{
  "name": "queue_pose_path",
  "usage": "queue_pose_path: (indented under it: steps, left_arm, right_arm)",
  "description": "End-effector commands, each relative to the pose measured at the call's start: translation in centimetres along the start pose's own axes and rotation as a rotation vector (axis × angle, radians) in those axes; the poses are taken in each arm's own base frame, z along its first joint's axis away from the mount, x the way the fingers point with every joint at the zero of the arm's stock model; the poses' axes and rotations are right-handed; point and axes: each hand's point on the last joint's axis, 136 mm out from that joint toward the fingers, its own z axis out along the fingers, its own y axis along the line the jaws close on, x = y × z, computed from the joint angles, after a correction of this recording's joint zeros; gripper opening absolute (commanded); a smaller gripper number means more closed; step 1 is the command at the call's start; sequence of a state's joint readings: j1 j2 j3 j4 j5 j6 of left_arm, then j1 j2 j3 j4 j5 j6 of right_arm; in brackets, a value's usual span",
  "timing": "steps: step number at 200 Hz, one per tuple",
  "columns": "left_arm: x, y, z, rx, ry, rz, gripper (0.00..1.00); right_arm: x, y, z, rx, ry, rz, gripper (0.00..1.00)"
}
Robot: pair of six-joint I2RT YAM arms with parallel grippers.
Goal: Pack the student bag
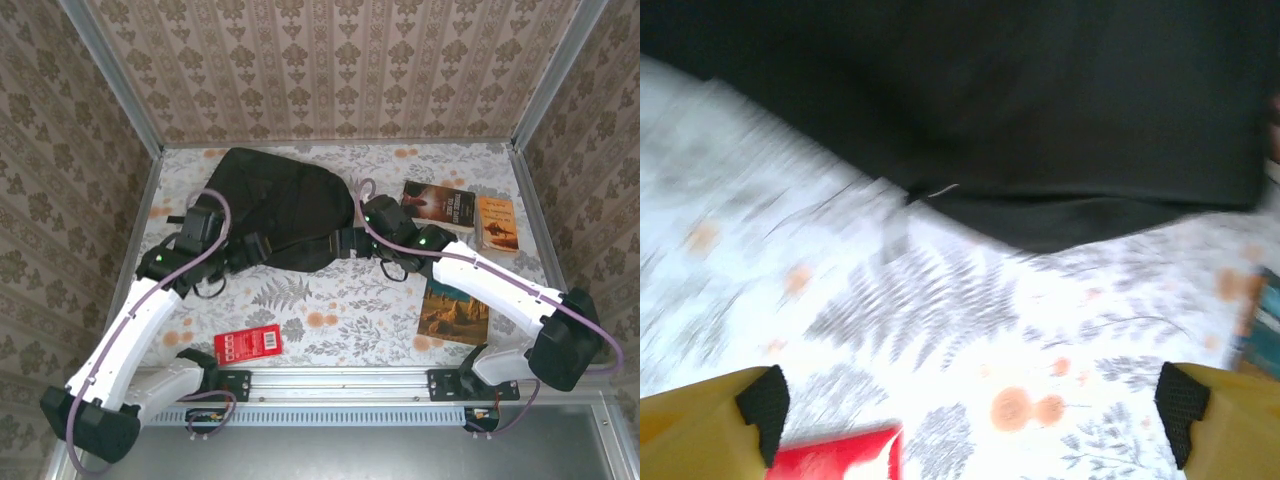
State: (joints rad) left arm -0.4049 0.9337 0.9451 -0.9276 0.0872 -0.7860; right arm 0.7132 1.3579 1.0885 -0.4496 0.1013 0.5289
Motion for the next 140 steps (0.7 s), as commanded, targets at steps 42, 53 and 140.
queue_pose_path:
  steps: [42, 53, 140]
  left_arm:
    - [7.8, 9.2, 1.3, -0.292, 0.160, -0.253, 1.00]
    - [8.6, 9.8, 2.0, -0.316, 0.189, -0.265, 1.00]
    - [11.5, 9.0, 8.6, -0.210, 0.344, -0.188, 1.00]
  right_arm:
    - [0.8, -0.6, -0.2, 0.010, -0.004, -0.046, 1.00]
    - [0.9, -0.7, -0.3, 0.010, -0.004, -0.048, 0.99]
    - [3.3, 0.2, 0.8, -0.058, 0.072, -0.070, 1.00]
